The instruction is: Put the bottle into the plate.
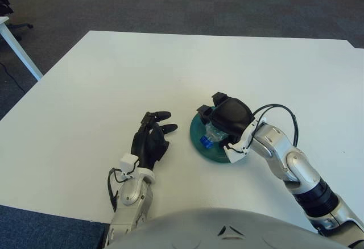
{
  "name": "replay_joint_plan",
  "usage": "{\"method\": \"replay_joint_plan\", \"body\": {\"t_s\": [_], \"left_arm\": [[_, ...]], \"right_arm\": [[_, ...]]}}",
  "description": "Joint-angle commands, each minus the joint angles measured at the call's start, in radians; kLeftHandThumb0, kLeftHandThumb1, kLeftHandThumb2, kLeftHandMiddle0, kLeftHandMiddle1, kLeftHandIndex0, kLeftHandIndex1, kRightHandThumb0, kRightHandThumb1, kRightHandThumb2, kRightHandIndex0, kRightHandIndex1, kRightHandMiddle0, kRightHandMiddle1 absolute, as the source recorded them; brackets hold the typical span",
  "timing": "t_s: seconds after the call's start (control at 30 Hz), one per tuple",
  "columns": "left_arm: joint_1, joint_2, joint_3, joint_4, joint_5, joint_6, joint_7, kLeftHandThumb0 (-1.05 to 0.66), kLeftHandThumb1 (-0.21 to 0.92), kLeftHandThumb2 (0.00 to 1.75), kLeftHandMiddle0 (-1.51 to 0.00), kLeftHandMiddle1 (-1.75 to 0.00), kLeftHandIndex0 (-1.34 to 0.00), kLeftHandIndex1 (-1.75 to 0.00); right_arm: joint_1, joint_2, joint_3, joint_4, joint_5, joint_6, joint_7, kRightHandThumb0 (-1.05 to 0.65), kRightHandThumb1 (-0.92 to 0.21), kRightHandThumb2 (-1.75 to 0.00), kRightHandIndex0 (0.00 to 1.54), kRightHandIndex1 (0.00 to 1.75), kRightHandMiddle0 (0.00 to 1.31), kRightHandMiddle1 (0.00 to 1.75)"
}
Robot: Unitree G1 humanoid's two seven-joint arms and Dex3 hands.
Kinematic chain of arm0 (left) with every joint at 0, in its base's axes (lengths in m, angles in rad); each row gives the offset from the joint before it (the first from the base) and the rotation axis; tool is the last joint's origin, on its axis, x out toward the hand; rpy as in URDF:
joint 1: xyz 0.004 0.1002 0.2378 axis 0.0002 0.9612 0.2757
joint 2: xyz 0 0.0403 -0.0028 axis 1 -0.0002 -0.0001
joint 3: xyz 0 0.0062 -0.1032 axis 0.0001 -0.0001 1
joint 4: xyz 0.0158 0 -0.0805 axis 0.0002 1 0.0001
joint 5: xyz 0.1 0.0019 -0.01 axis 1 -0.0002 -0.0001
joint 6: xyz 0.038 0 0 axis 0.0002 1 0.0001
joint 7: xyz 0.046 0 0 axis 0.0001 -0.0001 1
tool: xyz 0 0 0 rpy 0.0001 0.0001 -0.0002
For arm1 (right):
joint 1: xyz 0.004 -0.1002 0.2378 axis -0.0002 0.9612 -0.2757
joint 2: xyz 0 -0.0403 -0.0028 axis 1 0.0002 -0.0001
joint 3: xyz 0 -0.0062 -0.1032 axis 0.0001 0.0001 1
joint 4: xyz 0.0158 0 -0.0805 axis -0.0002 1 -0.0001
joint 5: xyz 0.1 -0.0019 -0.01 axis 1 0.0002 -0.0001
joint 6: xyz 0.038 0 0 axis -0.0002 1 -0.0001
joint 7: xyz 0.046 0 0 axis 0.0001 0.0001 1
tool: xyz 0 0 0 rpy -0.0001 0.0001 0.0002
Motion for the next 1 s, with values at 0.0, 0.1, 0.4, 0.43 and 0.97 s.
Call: {"method": "replay_joint_plan", "body": {"t_s": [0.0, 0.1, 0.4, 0.43, 0.97], "left_arm": [[-0.004, 0.001, 0.01, -0.001, -0.021, 0.011, -0.01, -0.67, 0.92, 0.82, -0.49, -1.1, -0.28, -1.28], [-0.006, -0.003, 0.015, 0.006, -0.038, 0.012, -0.014, -0.68, 0.92, 0.8, -0.5, -1.09, -0.29, -1.28], [-0.012, 0.003, 0.024, 0.039, -0.029, -0.031, -0.02, -0.68, 0.92, 0.85, -0.51, -0.97, -0.25, -1.23], [-0.013, 0.004, 0.025, 0.042, -0.028, -0.035, -0.021, -0.68, 0.92, 0.85, -0.51, -0.95, -0.25, -1.22], [-0.005, -0.003, 0.006, 0.027, 0.006, -0.034, -0.004, -0.66, 0.92, 0.89, -0.54, -0.87, -0.24, -1.21]], "right_arm": [[0.036, -0.008, -0.02, -0.024, 0.034, 0.009, 0.006, -0.99, -0.87, -0.89, 1.13, 1.75, 0.92, 1.75], [0.091, -0.033, -0.041, -0.058, 0.054, 0.012, 0.018, -1.03, -0.9, -0.94, 0.6, 1.63, 0.47, 1.6], [0.112, -0.038, -0.047, -0.084, 0.037, 0.032, 0.052, -1.05, -0.92, -1.1, 0.17, 0.3, 0.02, 0.59], [0.113, -0.039, -0.047, -0.084, 0.032, 0.031, 0.048, -1.05, -0.92, -1.11, 0.16, 0.24, 0.01, 0.53], [0.143, -0.046, -0.078, -0.108, 0.068, 0.04, 0.036, -1.05, -0.92, -1.13, 0.0, 0.0, 0.0, 0.03]]}}
